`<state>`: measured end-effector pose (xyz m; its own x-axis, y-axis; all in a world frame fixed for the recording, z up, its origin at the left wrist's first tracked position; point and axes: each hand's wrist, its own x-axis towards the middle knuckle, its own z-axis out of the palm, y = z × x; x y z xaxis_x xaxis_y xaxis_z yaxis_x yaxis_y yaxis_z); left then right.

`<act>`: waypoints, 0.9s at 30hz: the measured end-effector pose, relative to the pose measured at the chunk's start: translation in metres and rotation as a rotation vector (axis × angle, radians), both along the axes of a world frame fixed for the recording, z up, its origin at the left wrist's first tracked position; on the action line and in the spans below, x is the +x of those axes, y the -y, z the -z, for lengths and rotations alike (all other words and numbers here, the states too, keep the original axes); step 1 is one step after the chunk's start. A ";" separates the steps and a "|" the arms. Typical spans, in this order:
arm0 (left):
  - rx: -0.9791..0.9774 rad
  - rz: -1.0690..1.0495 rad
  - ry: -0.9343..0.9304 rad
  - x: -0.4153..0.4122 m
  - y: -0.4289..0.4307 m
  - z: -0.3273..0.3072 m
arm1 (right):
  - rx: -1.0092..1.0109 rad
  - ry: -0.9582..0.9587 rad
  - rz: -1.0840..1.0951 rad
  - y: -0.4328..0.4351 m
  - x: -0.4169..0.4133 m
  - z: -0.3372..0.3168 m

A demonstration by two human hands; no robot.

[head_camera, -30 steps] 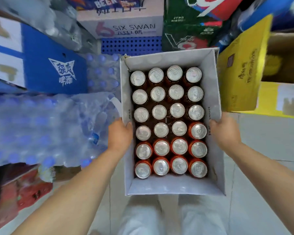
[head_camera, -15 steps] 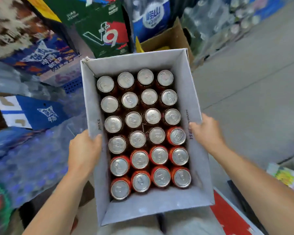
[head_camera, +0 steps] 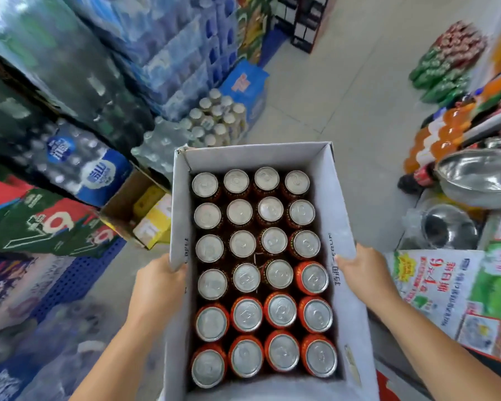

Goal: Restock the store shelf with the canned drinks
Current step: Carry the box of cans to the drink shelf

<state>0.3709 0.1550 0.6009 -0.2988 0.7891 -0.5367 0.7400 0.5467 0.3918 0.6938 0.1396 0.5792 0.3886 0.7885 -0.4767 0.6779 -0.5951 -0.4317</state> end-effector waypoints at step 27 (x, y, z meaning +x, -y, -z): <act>0.022 0.485 0.054 0.559 -0.607 -0.037 | 0.076 0.060 0.558 -0.444 0.503 -0.052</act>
<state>0.9300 0.7622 0.6383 0.1342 0.8417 -0.5230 0.8855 0.1351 0.4446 1.1968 0.5837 0.6316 0.7810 0.4871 -0.3909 0.2940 -0.8389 -0.4580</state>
